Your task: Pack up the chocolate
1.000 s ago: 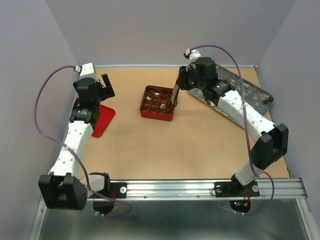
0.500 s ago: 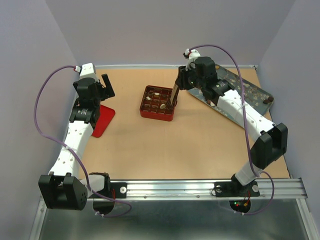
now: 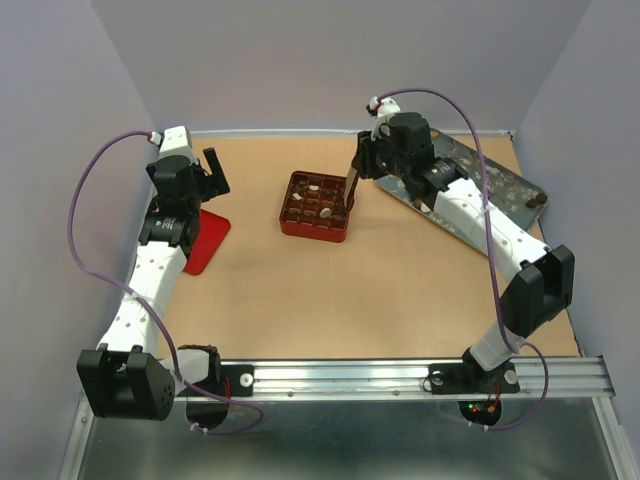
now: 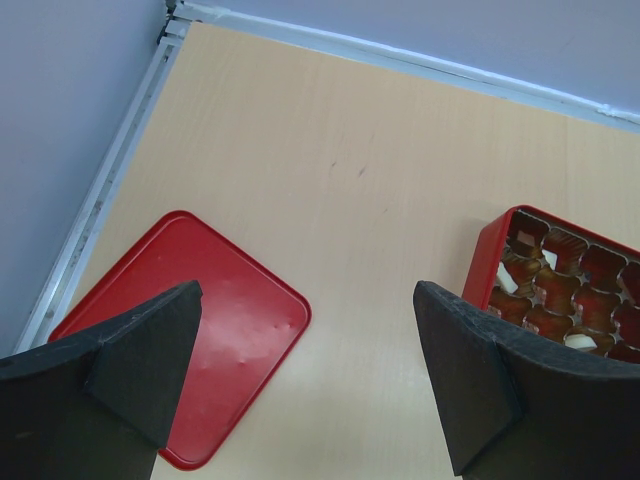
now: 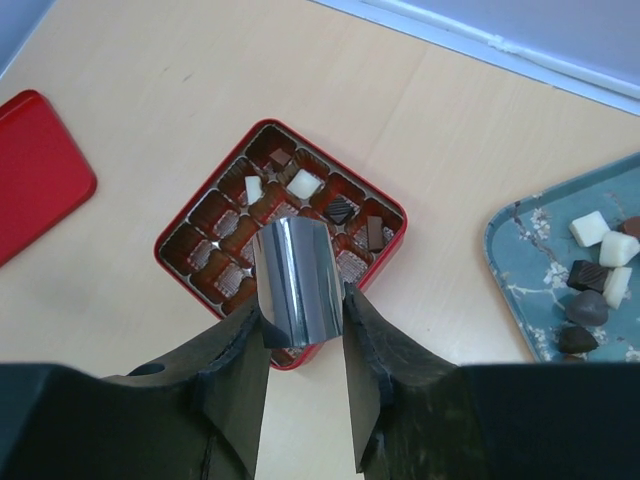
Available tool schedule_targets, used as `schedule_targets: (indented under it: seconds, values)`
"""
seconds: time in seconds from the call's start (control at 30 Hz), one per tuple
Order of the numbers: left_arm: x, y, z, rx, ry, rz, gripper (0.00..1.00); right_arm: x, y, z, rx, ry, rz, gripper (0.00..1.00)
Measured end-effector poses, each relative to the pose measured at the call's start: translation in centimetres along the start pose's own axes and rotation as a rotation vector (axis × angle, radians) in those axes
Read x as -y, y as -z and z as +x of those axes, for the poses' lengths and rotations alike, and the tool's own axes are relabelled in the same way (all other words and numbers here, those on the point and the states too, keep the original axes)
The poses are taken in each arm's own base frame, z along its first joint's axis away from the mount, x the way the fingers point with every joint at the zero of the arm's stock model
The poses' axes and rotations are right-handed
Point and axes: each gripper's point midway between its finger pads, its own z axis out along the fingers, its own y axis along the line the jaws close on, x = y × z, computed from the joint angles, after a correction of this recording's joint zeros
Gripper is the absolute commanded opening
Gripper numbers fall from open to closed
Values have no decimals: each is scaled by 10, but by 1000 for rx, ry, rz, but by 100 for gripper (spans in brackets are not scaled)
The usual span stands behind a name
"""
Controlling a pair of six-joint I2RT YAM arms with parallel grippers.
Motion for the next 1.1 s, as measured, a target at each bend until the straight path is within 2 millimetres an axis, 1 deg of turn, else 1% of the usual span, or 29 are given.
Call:
schedule_targets:
  seconds: [0.13,0.27,0.4,0.53,0.63,0.7,0.73,0.83,0.9,0.93,1.0,1.1]
  values:
    - [0,0,0,0,0,0,99,9,2,-9,22,20,53,36]
    - [0,0,0,0,0,0,99,24,11,-25,64,45,139,35]
    - [0,0,0,0,0,0,99,41,32,-44,116,81,243,35]
    - [0,0,0,0,0,0,99,64,55,-61,162,99,350,35]
    - [0,0,0,0,0,0,99,95,72,-69,186,82,432,35]
    - [0,0,0,0,0,0,99,130,86,-67,187,57,519,35]
    - [0,0,0,0,0,0,99,140,90,-65,184,50,544,35]
    - [0,0,0,0,0,0,99,182,103,-49,149,20,656,36]
    - [0,0,0,0,1,0,99,198,107,-36,120,9,699,37]
    - [0,0,0,0,1,0,99,203,108,-31,110,5,711,37]
    - [0,0,0,0,1,0,99,211,108,-20,84,-4,727,38]
    - [0,0,0,0,1,1,99,216,106,-4,52,-14,735,41]
